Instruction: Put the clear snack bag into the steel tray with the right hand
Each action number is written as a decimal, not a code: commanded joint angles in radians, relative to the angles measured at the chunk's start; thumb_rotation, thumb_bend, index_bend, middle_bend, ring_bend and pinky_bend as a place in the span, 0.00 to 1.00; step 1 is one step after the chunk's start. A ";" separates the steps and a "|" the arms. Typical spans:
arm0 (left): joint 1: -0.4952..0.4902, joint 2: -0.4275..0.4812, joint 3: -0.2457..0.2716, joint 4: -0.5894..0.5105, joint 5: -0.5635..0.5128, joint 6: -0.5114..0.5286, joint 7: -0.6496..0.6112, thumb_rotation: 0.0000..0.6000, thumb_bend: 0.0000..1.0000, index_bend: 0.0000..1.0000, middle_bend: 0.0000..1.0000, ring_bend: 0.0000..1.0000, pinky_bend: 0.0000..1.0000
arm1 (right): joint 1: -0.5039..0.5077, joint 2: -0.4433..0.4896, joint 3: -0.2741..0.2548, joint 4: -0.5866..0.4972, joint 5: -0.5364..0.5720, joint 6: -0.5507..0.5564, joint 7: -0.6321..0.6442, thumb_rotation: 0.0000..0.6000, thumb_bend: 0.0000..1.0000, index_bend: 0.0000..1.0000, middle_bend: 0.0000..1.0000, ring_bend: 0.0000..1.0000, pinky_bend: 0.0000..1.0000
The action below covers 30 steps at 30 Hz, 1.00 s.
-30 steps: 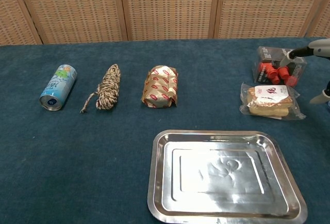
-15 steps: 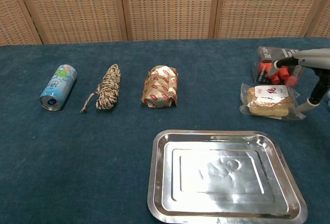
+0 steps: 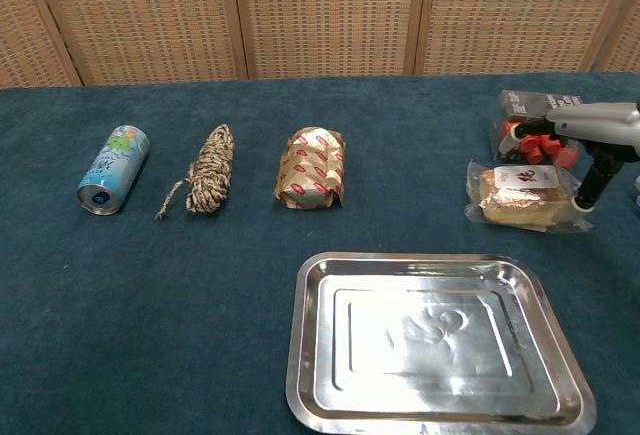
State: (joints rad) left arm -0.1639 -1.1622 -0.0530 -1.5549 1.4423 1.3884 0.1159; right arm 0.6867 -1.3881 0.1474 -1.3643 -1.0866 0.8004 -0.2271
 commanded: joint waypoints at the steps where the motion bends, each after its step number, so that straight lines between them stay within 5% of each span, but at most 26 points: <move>1: 0.001 -0.001 0.000 0.003 -0.002 0.000 -0.003 1.00 0.50 0.03 0.00 0.00 0.00 | 0.000 -0.009 -0.002 0.012 -0.012 0.006 0.011 1.00 0.16 0.15 0.10 0.04 0.18; 17: 0.013 0.005 0.002 0.008 -0.009 0.014 -0.013 1.00 0.50 0.03 0.00 0.00 0.00 | 0.001 -0.078 -0.023 0.137 -0.094 -0.016 0.135 1.00 0.16 0.26 0.23 0.13 0.26; 30: 0.016 0.007 0.004 0.004 -0.005 0.020 -0.011 1.00 0.50 0.03 0.00 0.00 0.00 | -0.017 -0.073 -0.035 0.137 -0.136 0.025 0.138 1.00 0.16 0.46 0.44 0.34 0.47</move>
State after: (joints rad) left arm -0.1478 -1.1551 -0.0495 -1.5508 1.4368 1.4080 0.1053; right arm 0.6740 -1.4677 0.1135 -1.2174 -1.2216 0.8182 -0.0811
